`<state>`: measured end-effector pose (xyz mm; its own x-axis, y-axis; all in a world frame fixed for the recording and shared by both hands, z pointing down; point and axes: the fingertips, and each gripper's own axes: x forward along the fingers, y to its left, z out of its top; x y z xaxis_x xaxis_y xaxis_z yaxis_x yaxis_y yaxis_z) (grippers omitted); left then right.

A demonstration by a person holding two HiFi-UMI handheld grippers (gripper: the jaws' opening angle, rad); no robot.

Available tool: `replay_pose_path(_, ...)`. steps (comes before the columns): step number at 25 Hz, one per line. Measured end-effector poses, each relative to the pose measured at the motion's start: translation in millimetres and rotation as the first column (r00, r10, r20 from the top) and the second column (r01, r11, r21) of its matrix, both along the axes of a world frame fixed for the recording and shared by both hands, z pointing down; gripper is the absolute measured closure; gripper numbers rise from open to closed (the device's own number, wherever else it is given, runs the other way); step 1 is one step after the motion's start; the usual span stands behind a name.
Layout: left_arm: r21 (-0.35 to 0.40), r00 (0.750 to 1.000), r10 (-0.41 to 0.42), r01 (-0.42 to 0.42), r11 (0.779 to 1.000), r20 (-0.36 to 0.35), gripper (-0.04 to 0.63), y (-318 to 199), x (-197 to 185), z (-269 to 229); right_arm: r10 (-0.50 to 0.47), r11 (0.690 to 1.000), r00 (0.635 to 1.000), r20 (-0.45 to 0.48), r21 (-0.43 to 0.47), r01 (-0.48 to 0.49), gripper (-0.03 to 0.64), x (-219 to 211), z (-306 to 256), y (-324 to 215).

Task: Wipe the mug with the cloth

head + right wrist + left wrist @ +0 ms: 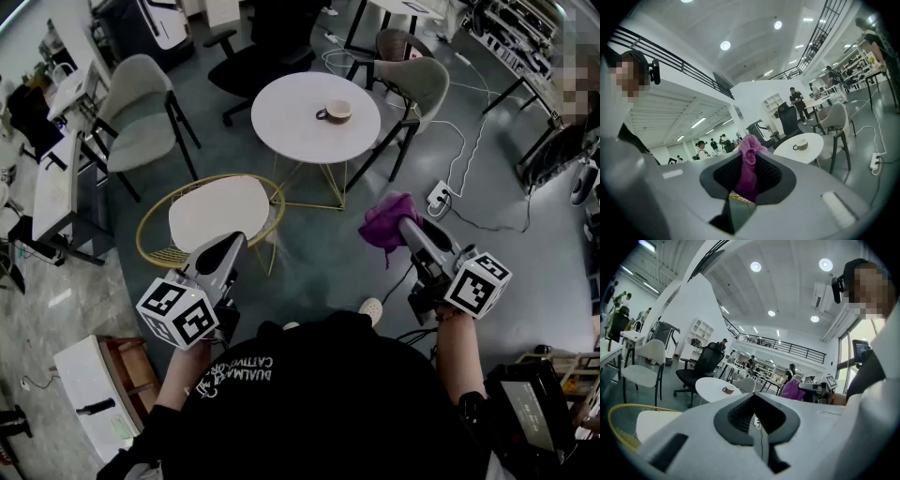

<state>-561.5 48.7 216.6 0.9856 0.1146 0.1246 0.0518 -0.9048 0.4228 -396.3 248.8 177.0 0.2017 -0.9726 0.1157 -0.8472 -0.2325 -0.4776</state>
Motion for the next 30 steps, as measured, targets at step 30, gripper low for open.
replay_pose_path(30, -0.032, 0.994, -0.064, 0.067, 0.997, 0.084, 0.595, -53.1, 75.1, 12.6, -0.045, 0.998, 0.992, 0.119, -0.032, 0.049, 0.531, 97.7, 33.9, -78.9)
